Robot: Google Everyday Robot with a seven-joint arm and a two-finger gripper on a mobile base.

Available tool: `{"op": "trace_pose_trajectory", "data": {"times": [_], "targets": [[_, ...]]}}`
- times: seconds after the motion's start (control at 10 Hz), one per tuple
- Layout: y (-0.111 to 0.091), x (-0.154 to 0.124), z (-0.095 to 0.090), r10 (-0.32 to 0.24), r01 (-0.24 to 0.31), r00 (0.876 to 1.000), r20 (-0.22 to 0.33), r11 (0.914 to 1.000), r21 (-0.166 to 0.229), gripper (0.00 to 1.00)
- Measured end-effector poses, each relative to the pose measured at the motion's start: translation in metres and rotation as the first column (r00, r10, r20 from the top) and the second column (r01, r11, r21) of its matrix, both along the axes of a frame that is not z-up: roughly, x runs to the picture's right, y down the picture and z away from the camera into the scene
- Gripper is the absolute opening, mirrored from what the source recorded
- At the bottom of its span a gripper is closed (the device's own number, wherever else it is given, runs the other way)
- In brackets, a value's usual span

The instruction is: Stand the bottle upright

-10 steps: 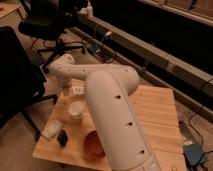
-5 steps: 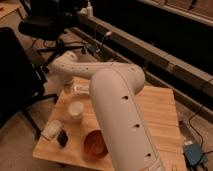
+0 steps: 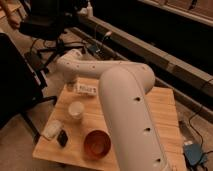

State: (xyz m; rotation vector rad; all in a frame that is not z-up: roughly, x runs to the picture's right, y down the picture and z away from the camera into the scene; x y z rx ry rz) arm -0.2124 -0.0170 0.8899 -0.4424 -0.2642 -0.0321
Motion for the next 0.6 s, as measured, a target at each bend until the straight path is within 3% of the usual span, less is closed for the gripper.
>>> {"op": "trace_pose_trajectory", "data": {"times": [0.6], "targets": [[-0.018,0.027,-0.02,0.11,-0.111,0.994,0.021,0.9935,0.028,0.28]]}}
